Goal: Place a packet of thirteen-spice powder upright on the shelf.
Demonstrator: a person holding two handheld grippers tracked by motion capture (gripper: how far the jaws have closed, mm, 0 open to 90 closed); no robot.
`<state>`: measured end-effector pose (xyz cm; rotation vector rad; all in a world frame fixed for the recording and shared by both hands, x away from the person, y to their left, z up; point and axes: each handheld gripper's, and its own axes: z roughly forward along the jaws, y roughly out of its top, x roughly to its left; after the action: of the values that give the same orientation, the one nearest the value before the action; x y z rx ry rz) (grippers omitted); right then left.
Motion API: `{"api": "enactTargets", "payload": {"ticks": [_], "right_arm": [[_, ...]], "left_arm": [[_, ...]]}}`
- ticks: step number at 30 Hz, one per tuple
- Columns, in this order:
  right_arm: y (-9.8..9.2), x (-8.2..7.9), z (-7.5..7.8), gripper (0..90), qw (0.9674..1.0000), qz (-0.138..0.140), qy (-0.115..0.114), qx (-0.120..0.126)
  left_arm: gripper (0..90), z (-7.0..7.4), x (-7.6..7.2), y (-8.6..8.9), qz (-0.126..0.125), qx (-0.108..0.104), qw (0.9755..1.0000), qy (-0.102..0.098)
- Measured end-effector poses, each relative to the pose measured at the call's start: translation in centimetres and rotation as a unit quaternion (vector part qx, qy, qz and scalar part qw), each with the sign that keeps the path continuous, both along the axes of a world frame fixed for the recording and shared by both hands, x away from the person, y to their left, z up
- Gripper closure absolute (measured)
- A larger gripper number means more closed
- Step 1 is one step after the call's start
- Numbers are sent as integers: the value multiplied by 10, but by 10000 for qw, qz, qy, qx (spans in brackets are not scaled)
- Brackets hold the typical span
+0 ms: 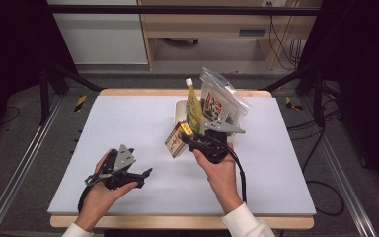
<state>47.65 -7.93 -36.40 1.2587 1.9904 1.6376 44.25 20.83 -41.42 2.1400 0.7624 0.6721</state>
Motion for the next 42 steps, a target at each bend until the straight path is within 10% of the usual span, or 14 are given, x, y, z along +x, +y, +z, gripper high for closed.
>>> {"api": "enactTargets", "payload": {"ticks": [14, 42], "right_arm": [[6, 12, 23, 677, 9978, -537, -351, 172], [28, 43, 12, 679, 9832, -1686, -698, 66]], "left_arm": [[104, -21, -20, 76, 979, -472, 9940, 140], [109, -27, -23, 75, 903, -40, 9958, 141]]}}
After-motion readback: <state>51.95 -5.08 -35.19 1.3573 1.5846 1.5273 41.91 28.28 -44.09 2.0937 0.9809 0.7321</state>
